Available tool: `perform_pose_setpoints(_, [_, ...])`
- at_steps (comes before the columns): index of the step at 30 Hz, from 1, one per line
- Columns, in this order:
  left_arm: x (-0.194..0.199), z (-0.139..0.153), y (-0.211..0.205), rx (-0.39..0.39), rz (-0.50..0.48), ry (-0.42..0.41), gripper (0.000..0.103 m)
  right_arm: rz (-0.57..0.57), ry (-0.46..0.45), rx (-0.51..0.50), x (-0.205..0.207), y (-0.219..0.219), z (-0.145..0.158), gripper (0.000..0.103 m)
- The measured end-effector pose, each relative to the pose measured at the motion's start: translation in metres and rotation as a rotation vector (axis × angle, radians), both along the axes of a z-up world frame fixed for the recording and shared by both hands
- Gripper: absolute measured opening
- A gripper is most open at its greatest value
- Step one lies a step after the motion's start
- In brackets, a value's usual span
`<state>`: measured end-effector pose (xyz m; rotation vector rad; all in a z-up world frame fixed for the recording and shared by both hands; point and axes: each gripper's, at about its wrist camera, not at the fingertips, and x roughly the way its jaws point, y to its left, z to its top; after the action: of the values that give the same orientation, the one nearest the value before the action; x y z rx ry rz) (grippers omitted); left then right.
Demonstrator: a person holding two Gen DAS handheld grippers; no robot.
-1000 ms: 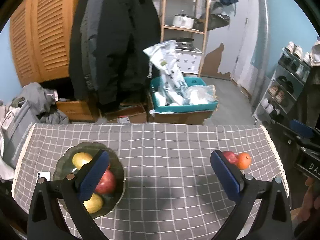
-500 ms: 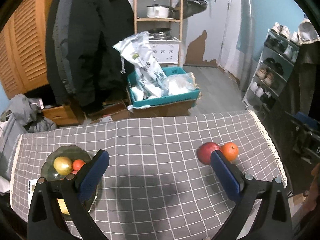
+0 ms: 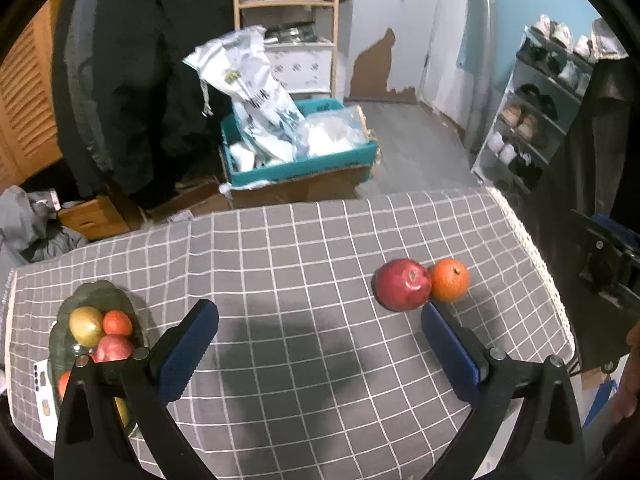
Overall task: Organize fruits
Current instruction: 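Withdraw both tools from the bowl toward the red apple and tangerine, then grasp the red apple with the left tool while the right tool grasps the tangerine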
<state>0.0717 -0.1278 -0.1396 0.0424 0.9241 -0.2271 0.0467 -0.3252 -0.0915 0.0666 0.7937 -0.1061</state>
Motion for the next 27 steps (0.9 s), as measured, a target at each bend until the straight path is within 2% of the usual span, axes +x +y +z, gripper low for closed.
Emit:
perform_pose_setpoints(16, [0.035,-0.078,-0.047,0.042,-0.063,0.163,0.102,-0.037,0.234,0.017,0.029,-0.029,-0.086,0.078])
perform_pose_setpoints(27, [0.051,-0.122,-0.073,0.058,-0.108,0.247,0.102,-0.099,0.385,0.115,0.045,-0.055,-0.150,0.078])
